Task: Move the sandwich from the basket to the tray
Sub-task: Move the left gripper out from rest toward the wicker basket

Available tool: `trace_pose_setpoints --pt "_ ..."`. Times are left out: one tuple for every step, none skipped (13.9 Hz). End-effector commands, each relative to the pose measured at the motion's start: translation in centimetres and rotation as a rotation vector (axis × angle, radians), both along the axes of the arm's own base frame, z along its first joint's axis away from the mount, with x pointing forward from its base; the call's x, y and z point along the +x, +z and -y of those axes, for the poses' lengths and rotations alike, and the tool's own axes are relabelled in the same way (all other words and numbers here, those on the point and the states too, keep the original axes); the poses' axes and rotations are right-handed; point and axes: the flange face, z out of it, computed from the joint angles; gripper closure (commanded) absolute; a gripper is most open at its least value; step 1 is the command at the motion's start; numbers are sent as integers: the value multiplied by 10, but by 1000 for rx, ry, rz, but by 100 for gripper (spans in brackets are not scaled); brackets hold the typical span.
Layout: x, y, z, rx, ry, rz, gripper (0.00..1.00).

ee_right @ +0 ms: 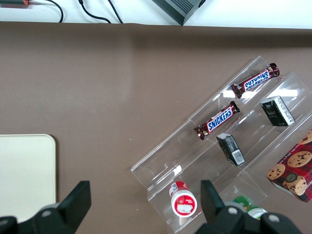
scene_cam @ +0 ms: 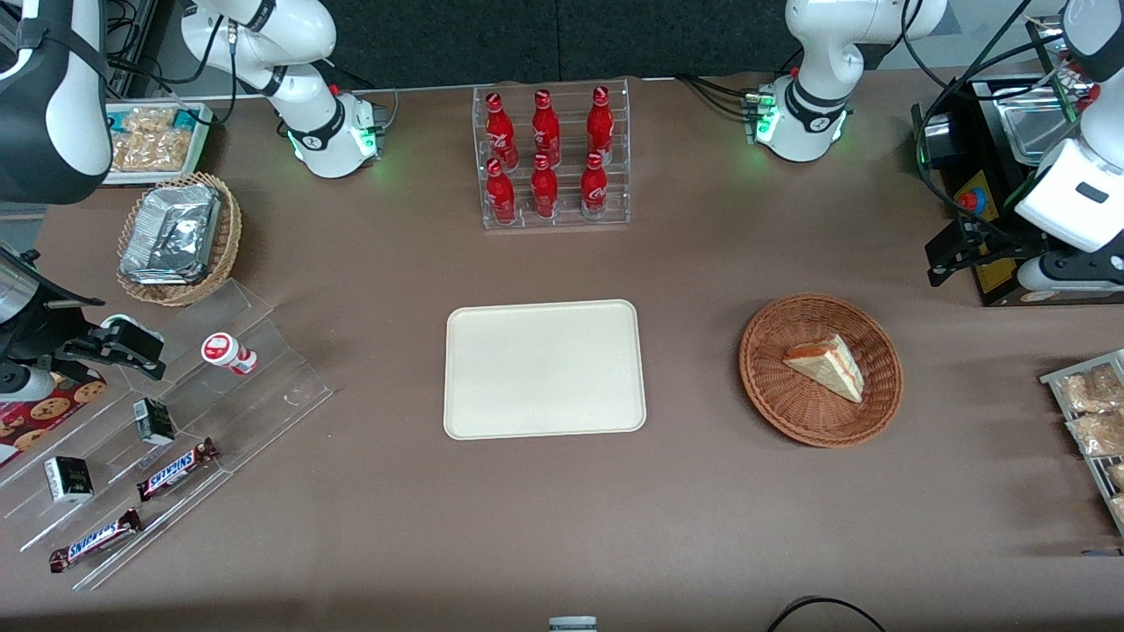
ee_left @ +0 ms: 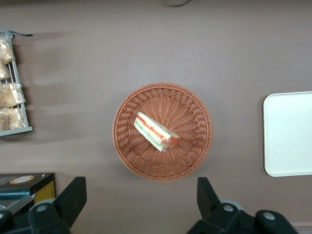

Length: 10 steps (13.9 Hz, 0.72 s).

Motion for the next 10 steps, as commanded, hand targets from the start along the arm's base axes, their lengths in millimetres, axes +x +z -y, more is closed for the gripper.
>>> trace_pose_setpoints --pt "-5 7 -9 -4 -5 -32 0" --pt "-4 5 -8 -6 4 -38 0" --pt "-4 1 -9 -6 7 -49 0" --pt "-1 -8 -9 -6 10 -69 0" --pt "5 -26 -8 -4 46 -105 0" --pt "9 -42 -8 -5 140 -132 0" --pt "15 -62 -7 0 290 -156 0" --pt "24 -83 -7 8 415 -176 0" --pt "34 -103 -9 14 515 -186 0" --pt "39 -122 -12 24 595 -191 0"
